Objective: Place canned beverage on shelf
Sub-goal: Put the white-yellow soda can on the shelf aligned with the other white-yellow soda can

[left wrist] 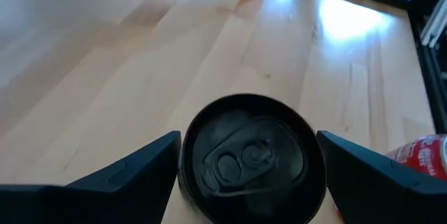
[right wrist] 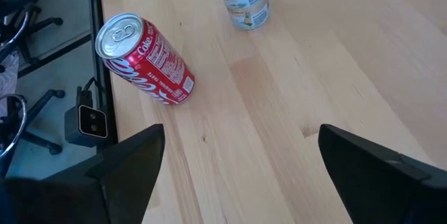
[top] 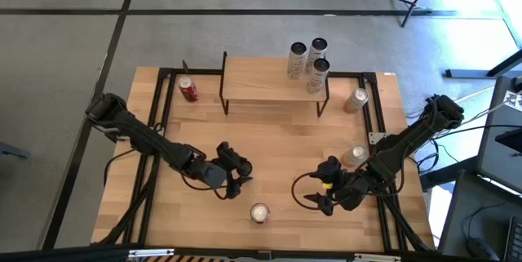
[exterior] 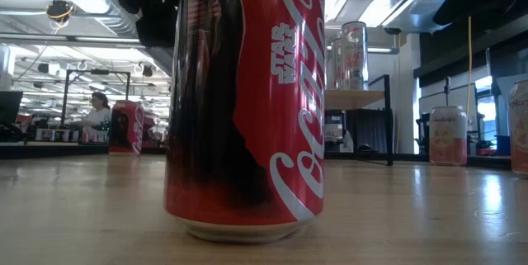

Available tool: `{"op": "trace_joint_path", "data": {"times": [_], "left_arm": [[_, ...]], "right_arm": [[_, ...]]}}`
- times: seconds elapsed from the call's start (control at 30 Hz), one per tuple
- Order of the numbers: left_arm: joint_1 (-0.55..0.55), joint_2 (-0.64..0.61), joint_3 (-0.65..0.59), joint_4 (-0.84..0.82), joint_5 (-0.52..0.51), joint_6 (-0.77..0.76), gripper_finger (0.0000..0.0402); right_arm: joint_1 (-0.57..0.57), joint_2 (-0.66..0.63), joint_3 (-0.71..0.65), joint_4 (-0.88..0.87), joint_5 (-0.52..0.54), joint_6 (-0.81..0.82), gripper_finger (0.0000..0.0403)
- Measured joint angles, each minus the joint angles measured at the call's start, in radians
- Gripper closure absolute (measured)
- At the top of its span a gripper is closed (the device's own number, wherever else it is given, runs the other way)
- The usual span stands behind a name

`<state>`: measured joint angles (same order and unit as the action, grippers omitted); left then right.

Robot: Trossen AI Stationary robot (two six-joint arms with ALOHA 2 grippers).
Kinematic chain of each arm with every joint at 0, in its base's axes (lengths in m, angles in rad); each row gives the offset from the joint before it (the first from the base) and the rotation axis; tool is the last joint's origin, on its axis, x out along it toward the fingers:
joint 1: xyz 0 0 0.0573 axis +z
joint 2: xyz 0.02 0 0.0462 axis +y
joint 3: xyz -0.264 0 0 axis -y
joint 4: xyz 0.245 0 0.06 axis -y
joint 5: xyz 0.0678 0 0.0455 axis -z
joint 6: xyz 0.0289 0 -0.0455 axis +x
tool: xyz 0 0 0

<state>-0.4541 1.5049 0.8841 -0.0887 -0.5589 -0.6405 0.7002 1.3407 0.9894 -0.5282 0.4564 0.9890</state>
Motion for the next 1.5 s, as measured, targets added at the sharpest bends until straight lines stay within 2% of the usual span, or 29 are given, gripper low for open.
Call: {"op": "trace_joint_path", "data": {"times": [0.17,0.37,0.5,0.6,0.7,0.83,0.97,1.2,1.5], "left_arm": [[0.000,0.000,0.000,-0.008,-0.005,-0.041,0.0091],[0.016,-0.001,0.002,-0.021,-0.004,-0.071,0.0146],[0.042,0.001,0.050,-0.058,0.046,-0.064,0.0171],[0.067,0.001,0.121,-0.064,0.087,-0.023,0.0171],[0.104,0.001,0.212,-0.110,0.124,0.038,0.0171],[0.171,0.001,0.341,-0.156,0.112,0.094,0.0171],[0.255,-0.001,0.450,-0.191,0.098,0.179,0.0171],[0.424,-0.001,0.636,-0.307,0.173,0.261,0.0171],[0.650,0.066,0.822,-0.415,0.401,0.337,0.0171]], "right_arm": [[0.000,0.000,0.000,0.000,0.000,-0.003,0.0038],[0.000,0.000,0.000,0.007,0.021,-0.028,0.0038],[-0.001,-0.027,0.000,0.060,0.023,-0.055,0.0038],[-0.001,-0.078,0.000,0.068,0.022,-0.086,0.0038],[-0.001,-0.155,0.000,0.069,-0.016,-0.204,0.0038],[0.000,-0.294,0.000,0.060,-0.030,-0.310,0.0038],[-0.001,-0.434,0.000,0.051,-0.030,-0.419,0.0038],[0.000,-0.626,0.000,-0.001,-0.028,-0.523,0.0038],[0.000,-0.732,0.001,-0.144,0.075,-0.531,0.0038]]}}
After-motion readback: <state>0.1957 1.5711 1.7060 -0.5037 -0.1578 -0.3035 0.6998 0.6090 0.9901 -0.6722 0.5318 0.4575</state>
